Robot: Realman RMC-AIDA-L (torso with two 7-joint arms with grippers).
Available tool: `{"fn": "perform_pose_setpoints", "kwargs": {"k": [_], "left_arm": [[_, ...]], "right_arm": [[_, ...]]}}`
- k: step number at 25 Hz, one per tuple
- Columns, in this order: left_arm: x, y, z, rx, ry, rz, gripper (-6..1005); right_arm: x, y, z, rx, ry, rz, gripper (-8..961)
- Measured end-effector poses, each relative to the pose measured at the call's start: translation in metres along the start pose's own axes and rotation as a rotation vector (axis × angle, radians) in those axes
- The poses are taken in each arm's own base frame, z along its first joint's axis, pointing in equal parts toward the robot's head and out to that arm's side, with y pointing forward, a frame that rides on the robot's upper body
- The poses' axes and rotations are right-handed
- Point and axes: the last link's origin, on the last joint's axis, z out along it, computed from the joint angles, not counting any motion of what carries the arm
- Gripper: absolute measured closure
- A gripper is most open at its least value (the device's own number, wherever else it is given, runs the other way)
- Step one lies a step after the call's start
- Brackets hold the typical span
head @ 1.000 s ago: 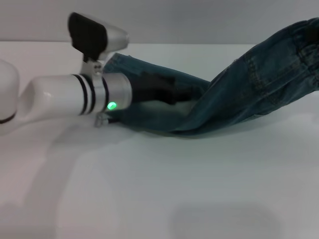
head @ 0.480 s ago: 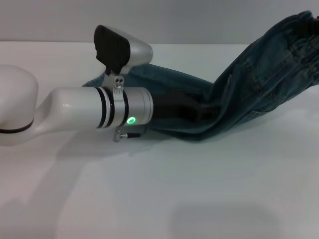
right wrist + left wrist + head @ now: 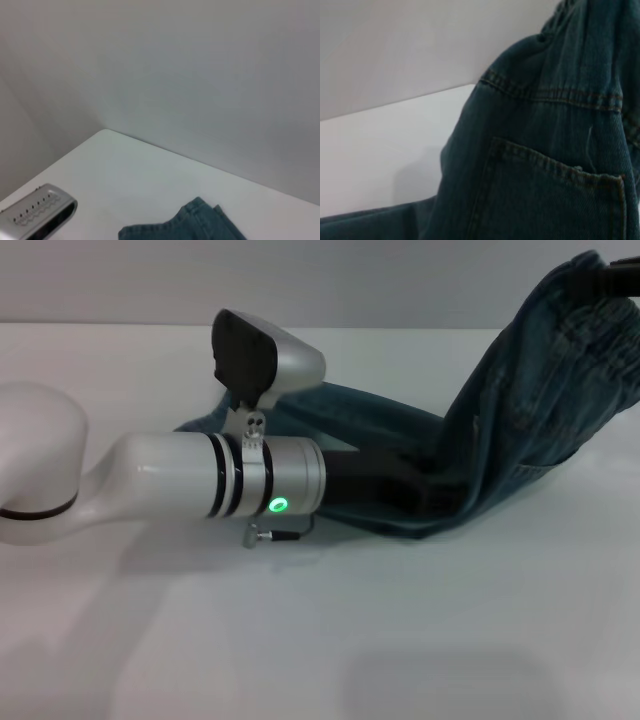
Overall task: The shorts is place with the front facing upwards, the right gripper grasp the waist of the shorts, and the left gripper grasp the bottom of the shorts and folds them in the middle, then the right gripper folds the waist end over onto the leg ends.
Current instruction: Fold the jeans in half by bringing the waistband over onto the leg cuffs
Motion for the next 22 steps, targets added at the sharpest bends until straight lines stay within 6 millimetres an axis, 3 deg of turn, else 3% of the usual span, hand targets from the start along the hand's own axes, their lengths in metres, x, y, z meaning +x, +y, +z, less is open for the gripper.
{"fn": "perform_pose_setpoints", "kwargs": {"k": [22], "left_arm": [[-0.014,0.032,0.008,-0.116,-0.005,-0.035,344]], "right_arm": [[-0.007,0.007,0.030,-0.060,0.061,-0.018,941]]}}
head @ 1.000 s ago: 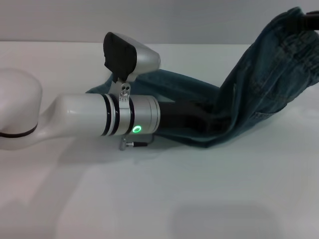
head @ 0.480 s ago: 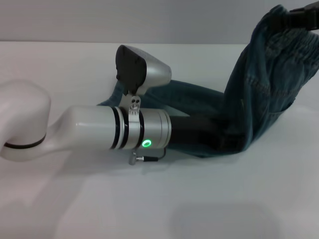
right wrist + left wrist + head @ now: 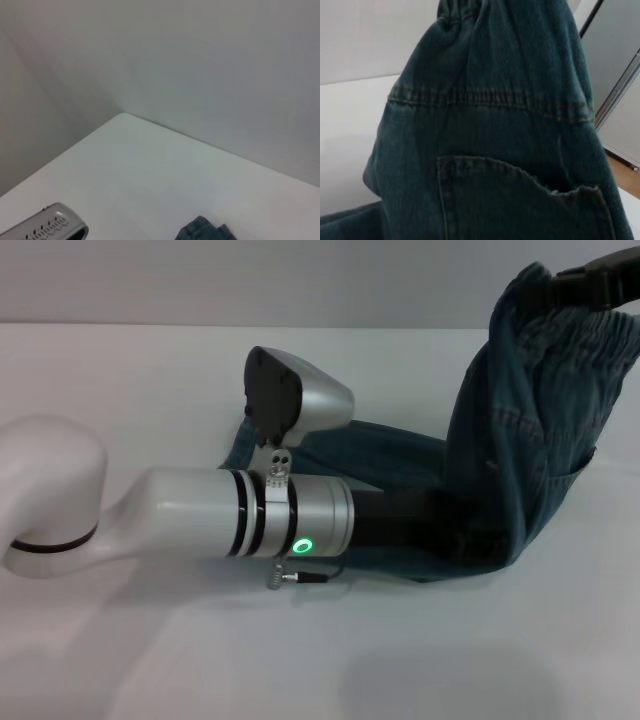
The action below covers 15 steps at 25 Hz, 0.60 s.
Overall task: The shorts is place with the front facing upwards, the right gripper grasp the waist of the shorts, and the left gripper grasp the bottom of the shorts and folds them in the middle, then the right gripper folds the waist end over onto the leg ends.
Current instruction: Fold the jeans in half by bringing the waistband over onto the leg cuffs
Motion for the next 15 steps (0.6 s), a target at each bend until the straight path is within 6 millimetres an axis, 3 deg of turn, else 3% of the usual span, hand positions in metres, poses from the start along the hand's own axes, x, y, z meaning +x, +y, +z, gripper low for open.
{"fn": "perform_pose_setpoints", "kwargs": {"k": [8,15], "left_arm": [[0.002,-0.014,-0.021,-0.002,0.036,-0.047,345],[0.011,-0.047,-0.061,0.075,0.132,-0.102,345]], "right_arm": [[0.006,0.000,0.004,-0.011,0.022,0.001,941],[0.011,0.002,0.008,-0.030,0.044,-0.004,940]]}}
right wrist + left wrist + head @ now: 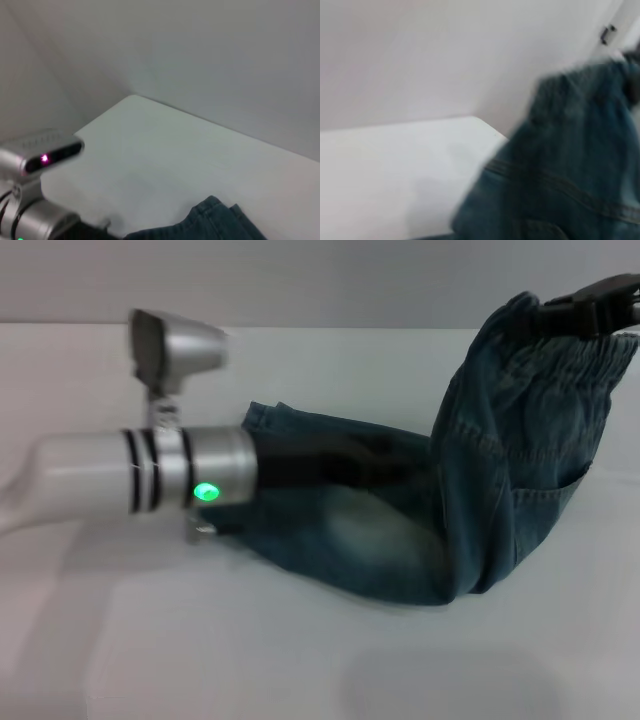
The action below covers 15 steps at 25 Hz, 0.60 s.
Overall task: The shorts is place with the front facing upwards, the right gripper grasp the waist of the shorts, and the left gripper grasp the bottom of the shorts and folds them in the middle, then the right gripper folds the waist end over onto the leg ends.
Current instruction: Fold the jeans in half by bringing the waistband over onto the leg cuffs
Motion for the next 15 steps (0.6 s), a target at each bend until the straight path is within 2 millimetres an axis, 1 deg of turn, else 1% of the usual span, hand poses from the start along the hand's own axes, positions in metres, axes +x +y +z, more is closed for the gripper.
{"fn": "perform_pose_setpoints", "kwargs": {"k": [2,4,5,9,11,13,15], "left_arm": [[0.005,-0.012,-0.012,0.046,0.035,-0.001,345],[0.010,-0.028,-0.030,0.116,0.083,0.003,346],[0.014,-0.038,-0.042,0.161,0.121,0.000,346],[0.020,-0.061,-0.080,0.277,0.246,-0.019,346],[0.018,-0.068,-0.098,0.326,0.297,-0.032,346],[0.015,-0.071,-0.106,0.349,0.315,-0.040,346],[0.012,-0.073,-0.109,0.360,0.317,-0.045,346]], "right_arm": [[0.000,0.001,0.002,-0.005,0.008,-0.005,940],[0.001,0.003,0.005,-0.014,0.014,-0.015,940],[0.001,0.004,0.006,-0.020,0.013,-0.020,940],[-0.002,0.012,0.018,-0.048,0.006,-0.060,940],[-0.006,0.017,0.026,-0.066,0.000,-0.086,941],[-0.009,0.021,0.035,-0.086,-0.005,-0.109,941],[-0.013,0.026,0.046,-0.110,-0.004,-0.132,941]]}}
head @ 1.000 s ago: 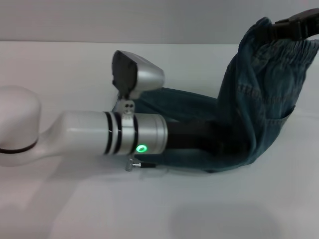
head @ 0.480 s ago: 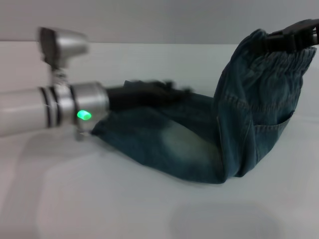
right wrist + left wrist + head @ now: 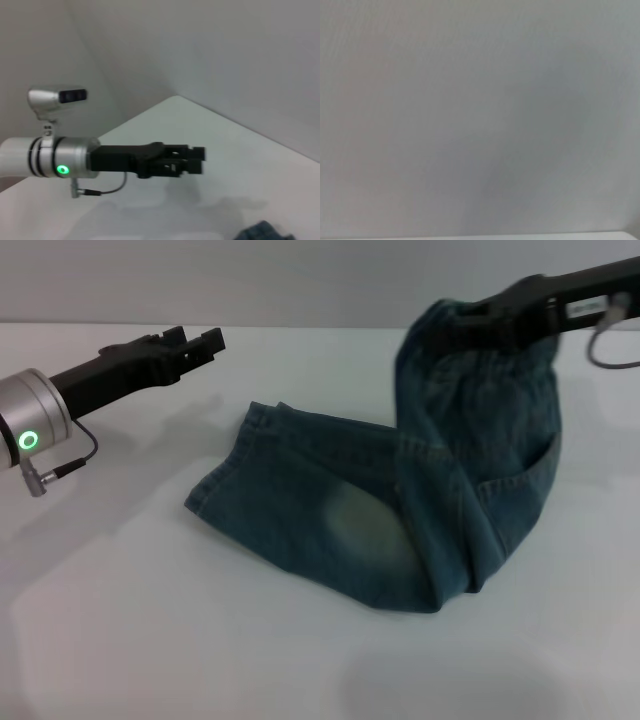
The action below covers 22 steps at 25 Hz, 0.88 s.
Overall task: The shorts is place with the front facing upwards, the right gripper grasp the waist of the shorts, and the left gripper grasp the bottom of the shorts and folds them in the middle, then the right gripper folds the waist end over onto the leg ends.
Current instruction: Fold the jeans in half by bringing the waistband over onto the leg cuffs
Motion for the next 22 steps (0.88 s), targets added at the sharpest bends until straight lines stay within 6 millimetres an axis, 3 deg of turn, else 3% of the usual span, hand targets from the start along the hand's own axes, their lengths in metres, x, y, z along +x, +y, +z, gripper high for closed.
{"fn": "perform_pose_setpoints", "kwargs": {"k": [7,22], "left_arm": [[-0.009,-0.003,-0.004,0.017,-0.009,-0.001,347],[-0.007,-0.018,-0.016,0.081,0.036,0.033,348]], "right_arm": [[-0.004,0.006,0.034,-0.066,0.006,-0.064,940],[0.008,0.007,0.083,-0.088,0.019,-0.124,910]]}}
